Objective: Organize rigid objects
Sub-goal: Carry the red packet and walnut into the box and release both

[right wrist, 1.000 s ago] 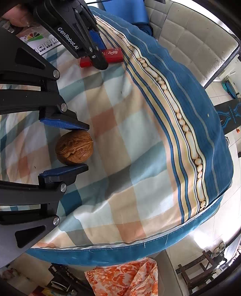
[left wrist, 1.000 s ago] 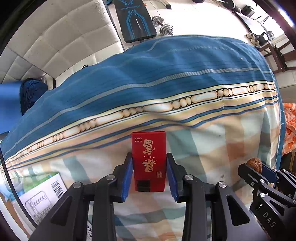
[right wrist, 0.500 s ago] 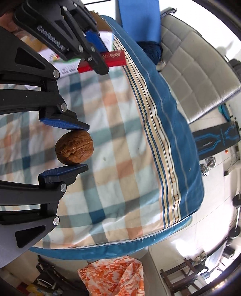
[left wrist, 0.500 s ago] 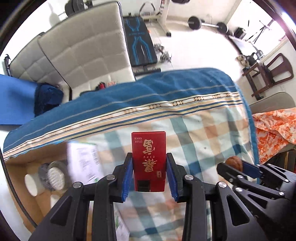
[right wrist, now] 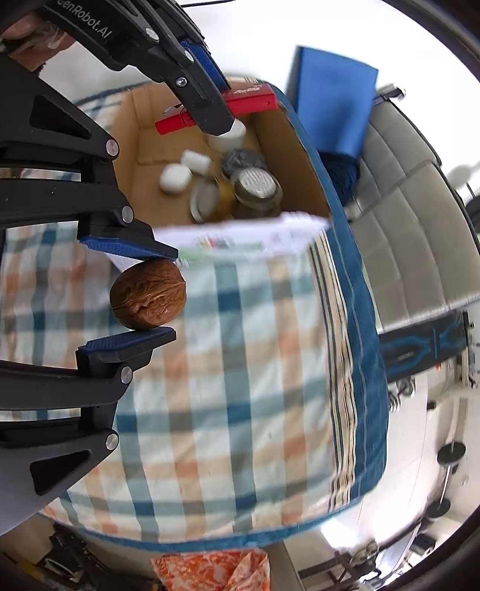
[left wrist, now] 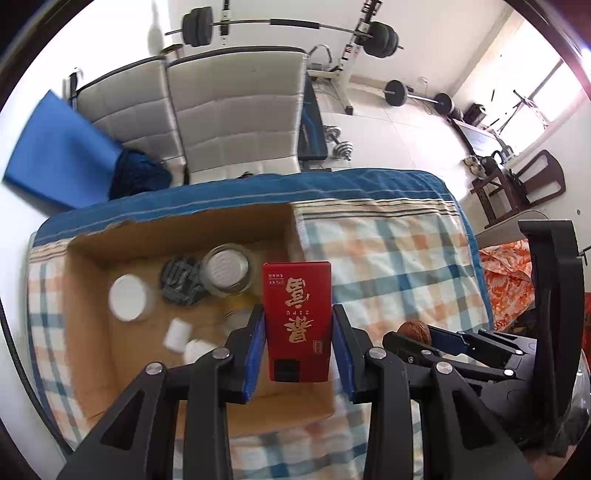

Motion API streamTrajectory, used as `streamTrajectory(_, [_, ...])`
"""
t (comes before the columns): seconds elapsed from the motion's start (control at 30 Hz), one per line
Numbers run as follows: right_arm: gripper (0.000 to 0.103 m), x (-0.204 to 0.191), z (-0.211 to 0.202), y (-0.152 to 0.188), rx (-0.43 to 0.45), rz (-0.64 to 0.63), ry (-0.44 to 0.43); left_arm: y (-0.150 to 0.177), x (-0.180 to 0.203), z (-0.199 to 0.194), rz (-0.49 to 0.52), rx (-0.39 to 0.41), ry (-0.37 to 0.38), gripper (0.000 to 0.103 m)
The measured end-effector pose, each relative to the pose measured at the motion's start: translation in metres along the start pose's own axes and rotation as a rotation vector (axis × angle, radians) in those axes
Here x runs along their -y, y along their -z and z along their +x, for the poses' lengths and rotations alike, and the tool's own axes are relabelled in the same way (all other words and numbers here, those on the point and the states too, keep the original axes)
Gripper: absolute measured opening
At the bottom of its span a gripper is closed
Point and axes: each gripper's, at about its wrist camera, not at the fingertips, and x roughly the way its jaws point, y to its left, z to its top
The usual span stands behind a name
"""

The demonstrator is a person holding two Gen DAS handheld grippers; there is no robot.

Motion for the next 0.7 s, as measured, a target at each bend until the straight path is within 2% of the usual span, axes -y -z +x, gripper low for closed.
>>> streamTrajectory(0.2, [0.038,-0.073,0.020,0.026,-0.044,-0.081,-0.061,0.043,-0.076,-0.021,-0.091,-0.014,-0.046,0.031])
streamTrajectory(0.33, [0.038,-0.110,0.041,0.038,-0.074,-0.123,-0.058,0.065,-0.120,-0.017,-0.155,-0.053,-0.066,0.031])
streamTrajectory(0.53, [0.038,-0.130,0.088,0.040,-0.119,-0.121,0.005,0.090,-0.169,0.031,-0.201,-0.178,-0.084,0.031])
streamTrajectory(0.6, [0.038,-0.129,0.108,0.037,-0.134,-0.103,0.029,0.094,-0.176,0.054,-0.210,-0.250,-0.095,0.031])
streamTrajectory(0.7, [0.038,-0.124,0.136,0.033,-0.165,-0.071,0.060,0.102,-0.189,0.099,-0.242,-0.355,-0.069,0.032])
